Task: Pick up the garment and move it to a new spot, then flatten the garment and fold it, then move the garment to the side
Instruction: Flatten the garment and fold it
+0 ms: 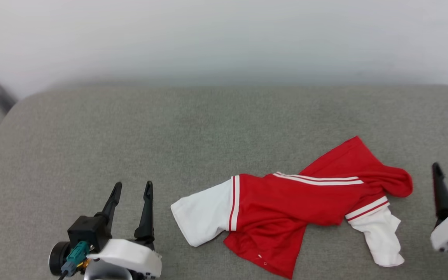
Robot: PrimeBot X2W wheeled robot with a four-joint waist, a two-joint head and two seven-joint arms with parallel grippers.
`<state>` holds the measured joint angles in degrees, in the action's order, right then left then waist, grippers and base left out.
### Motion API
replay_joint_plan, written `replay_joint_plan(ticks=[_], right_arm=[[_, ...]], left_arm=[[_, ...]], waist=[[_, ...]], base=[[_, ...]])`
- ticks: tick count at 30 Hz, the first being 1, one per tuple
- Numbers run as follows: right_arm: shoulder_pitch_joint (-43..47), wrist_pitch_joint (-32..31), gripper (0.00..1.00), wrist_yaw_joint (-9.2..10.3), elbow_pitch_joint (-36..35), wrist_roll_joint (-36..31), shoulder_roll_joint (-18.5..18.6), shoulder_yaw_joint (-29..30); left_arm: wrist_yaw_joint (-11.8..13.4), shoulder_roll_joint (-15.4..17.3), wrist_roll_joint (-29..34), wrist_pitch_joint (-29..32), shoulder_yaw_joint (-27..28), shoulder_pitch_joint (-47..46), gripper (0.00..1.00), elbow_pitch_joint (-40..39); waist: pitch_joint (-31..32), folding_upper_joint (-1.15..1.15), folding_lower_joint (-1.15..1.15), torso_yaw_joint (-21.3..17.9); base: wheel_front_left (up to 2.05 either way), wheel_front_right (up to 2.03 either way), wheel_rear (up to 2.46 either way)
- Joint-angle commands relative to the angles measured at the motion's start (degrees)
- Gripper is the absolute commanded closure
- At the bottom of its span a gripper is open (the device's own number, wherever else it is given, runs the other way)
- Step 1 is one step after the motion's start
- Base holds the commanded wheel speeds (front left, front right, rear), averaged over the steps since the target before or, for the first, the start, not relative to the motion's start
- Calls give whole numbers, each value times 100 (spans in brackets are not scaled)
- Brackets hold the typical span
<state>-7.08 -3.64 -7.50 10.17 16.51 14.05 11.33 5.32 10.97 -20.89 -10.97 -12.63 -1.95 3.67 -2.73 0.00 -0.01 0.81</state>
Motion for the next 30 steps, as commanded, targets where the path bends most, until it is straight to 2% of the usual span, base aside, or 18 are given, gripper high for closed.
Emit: replay_joint_plan(ticks=[1, 7, 16, 21, 25, 30], right_arm=[[255, 85, 0, 2, -226, -80, -103, -78], [1122, 196, 0, 2, -1269, -334, -471, -422], [1834, 12, 0, 2, -1969, -473, -853, -604], [1915, -84, 0, 2, -2123, -478, -918, -679], [1848, -123, 0, 2, -2163, -450, -947, -760], [1667, -153, 0, 2, -2233, -429, -896, -937]], left_arm=[[24, 40, -32, 18, 29, 115, 0, 25], [62, 112, -123, 127, 80, 284, 0, 97], [69, 174, -228, 260, 108, 359, 0, 268], [15, 237, -223, 393, 48, 140, 0, 440], [-195, 263, -221, 748, -156, -349, 0, 626], [-694, 475, -245, 1640, -499, -1236, 0, 1061]], waist=[[215, 0, 1, -108], [437, 0, 1, -222], [587, 0, 1, -345], [579, 0, 1, -406], [466, 0, 1, -426], [189, 0, 1, -592]], base=[[0, 0, 0], [0, 0, 0], [0, 0, 0], [0, 0, 0], [0, 0, 0], [0, 0, 0]])
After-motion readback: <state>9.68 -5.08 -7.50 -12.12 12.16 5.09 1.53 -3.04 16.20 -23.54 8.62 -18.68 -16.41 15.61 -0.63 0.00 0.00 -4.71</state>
